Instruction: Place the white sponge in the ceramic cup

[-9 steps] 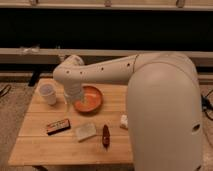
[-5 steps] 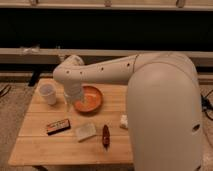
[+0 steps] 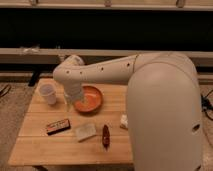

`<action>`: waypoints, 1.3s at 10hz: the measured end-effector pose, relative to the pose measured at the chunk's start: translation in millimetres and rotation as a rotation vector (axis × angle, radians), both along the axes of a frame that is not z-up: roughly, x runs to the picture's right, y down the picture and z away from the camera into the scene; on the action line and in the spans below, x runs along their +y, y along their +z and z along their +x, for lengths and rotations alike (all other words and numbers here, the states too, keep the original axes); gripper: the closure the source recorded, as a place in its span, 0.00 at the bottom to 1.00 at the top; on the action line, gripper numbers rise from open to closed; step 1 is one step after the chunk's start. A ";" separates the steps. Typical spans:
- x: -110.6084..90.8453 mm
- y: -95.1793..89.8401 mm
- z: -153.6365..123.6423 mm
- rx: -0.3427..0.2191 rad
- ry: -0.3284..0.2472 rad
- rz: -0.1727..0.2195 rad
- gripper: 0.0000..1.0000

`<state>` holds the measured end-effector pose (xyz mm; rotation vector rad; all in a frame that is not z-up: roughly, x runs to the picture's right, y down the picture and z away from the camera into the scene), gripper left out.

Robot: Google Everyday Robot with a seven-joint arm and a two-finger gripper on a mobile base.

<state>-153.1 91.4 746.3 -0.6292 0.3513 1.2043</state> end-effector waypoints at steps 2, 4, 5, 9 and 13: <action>-0.1 -0.1 0.0 0.000 0.000 0.000 0.35; 0.0 0.0 0.0 0.000 0.000 0.000 0.35; 0.0 0.0 0.0 0.000 0.000 0.000 0.35; 0.0 0.0 0.0 0.000 0.000 0.000 0.35; 1.0 5.3 -1.9 -0.034 -0.025 -0.013 0.35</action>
